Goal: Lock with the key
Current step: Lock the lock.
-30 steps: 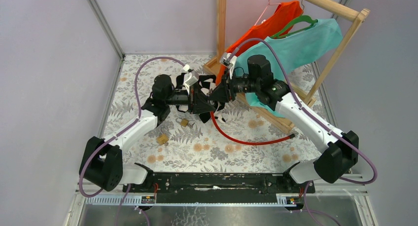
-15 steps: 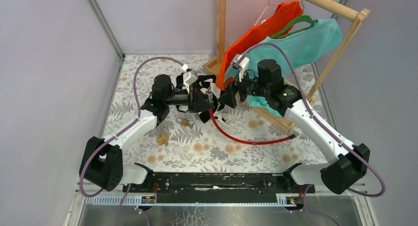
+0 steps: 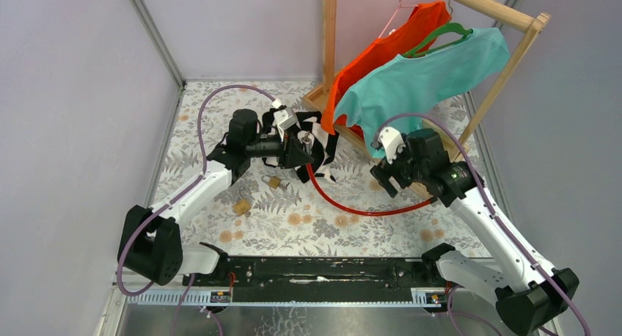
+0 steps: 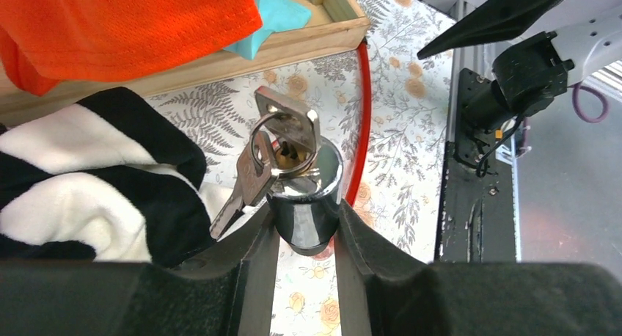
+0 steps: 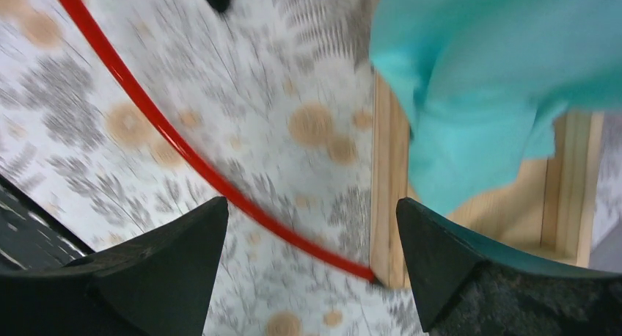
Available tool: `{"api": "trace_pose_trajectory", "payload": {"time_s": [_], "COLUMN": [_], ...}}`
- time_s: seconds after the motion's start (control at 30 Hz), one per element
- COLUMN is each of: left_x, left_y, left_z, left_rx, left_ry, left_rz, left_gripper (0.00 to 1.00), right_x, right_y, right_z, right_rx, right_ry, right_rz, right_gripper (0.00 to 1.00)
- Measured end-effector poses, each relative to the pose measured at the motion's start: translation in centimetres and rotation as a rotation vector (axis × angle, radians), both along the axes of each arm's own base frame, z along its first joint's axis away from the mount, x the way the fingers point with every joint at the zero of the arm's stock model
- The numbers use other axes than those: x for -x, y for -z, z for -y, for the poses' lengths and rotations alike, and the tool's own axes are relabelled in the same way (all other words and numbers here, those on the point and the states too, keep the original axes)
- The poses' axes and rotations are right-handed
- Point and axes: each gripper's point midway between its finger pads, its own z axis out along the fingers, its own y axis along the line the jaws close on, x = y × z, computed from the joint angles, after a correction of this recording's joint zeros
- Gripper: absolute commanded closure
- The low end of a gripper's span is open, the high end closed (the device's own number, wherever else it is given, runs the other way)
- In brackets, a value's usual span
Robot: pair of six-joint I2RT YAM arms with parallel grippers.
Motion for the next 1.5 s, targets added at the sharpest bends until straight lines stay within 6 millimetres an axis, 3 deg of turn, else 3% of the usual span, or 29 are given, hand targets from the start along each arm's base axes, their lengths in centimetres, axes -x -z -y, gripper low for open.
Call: {"api": "trace_pose_trajectory", "payload": {"time_s": [0.1, 0.23, 0.43, 0.7, 0.87, 1.0, 1.1, 1.5], "left_x": [-0.2, -0.9, -2.5, -2.0, -2.3, -2.7, -2.7, -1.8], "left_y": [-0.1, -1.0, -2.1, -1.8, -1.1, -2.2, -2.8, -1.7], "left_z": [-0.4, -1.7, -5.7, -9.0, -12.2, -14.2, -14.6, -15.9], "left_rx": [-0.042, -0.088, -0.137, -0.228, -0.3, -0.335, -0.343, -0.38], "left_ry": [-0.001, -0.022, -0.149, -0.268, -0.352, -0.395, -0.404, -0.502], "left_rz": [0.013, 0.035, 0.034, 0.021, -0.008, 0.008, 0.027, -0.02], "left_gripper": [1.0, 1.0, 1.0, 1.0, 1.0, 1.0, 1.0, 1.0], "right_x": [1.3, 2.4, 2.3, 1.7, 1.4, 1.3, 1.1, 0.0], "right_y": [3.2, 5.3, 6.8, 9.7, 10.9, 11.5, 11.8, 15.3], "right_z": [2.4, 3.8, 3.4, 2.3, 2.3, 2.4, 2.5, 1.9], "right_rx": [0.109, 0.181, 0.196, 0.204, 0.213, 0.218, 0.219, 0.206], "right_ry": [0.033, 0.034, 0.012, -0.009, 0.017, 0.037, 0.065, 0.189], "right_rz": [-0.072, -0.129, -0.185, -0.288, -0.317, -0.335, -0.338, -0.437], "right_gripper": [0.09, 0.09, 0.09, 0.09, 0.09, 0.09, 0.09, 0.11]}}
